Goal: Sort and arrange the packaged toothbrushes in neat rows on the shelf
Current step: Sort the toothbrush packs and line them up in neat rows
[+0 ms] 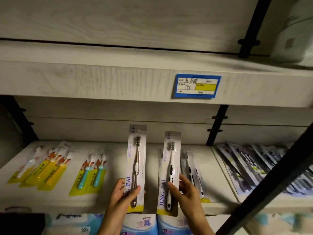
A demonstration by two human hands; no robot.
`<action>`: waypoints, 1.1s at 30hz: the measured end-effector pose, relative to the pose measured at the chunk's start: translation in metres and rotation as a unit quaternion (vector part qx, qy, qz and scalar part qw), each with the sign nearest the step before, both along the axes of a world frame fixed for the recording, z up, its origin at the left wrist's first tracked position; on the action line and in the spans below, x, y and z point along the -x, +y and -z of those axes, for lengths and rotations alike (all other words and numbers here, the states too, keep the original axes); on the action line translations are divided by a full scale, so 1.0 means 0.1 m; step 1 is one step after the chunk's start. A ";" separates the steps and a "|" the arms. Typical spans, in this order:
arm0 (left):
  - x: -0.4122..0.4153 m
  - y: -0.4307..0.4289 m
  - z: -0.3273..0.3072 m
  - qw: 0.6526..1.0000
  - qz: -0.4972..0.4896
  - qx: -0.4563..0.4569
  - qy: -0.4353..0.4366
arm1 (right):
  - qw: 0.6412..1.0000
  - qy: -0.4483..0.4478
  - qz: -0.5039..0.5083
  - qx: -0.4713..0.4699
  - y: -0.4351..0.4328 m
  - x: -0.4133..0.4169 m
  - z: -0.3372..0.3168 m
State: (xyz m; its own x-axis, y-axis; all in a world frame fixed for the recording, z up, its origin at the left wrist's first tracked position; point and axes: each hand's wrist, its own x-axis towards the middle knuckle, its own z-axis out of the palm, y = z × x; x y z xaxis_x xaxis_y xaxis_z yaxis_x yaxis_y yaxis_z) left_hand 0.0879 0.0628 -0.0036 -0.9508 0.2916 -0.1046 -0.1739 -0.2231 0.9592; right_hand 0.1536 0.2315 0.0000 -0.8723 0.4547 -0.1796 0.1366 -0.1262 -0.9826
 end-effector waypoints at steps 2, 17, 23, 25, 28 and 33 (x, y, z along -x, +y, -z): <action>-0.05 0.10 -0.03 1.000 -0.007 -0.003 -0.012 | 1.000 -0.008 0.006 -0.006 0.12 -0.05 0.00; 0.15 0.34 -0.02 0.999 0.016 0.022 -0.037 | 0.925 -0.227 0.009 -0.304 0.90 0.34 0.35; 0.18 0.38 0.03 0.999 0.017 0.025 -0.043 | 0.874 -0.279 0.027 -0.398 0.79 0.35 0.43; 0.16 0.40 0.04 0.999 0.011 0.019 -0.048 | 0.855 -0.297 0.028 -0.425 0.78 0.34 0.43; 0.13 0.43 0.04 0.998 0.012 0.006 -0.058 | 0.833 -0.306 0.022 -0.461 0.80 0.33 0.43; 0.09 0.46 0.04 0.999 0.031 0.016 -0.036 | 0.853 -0.221 0.044 -0.471 0.71 0.30 0.32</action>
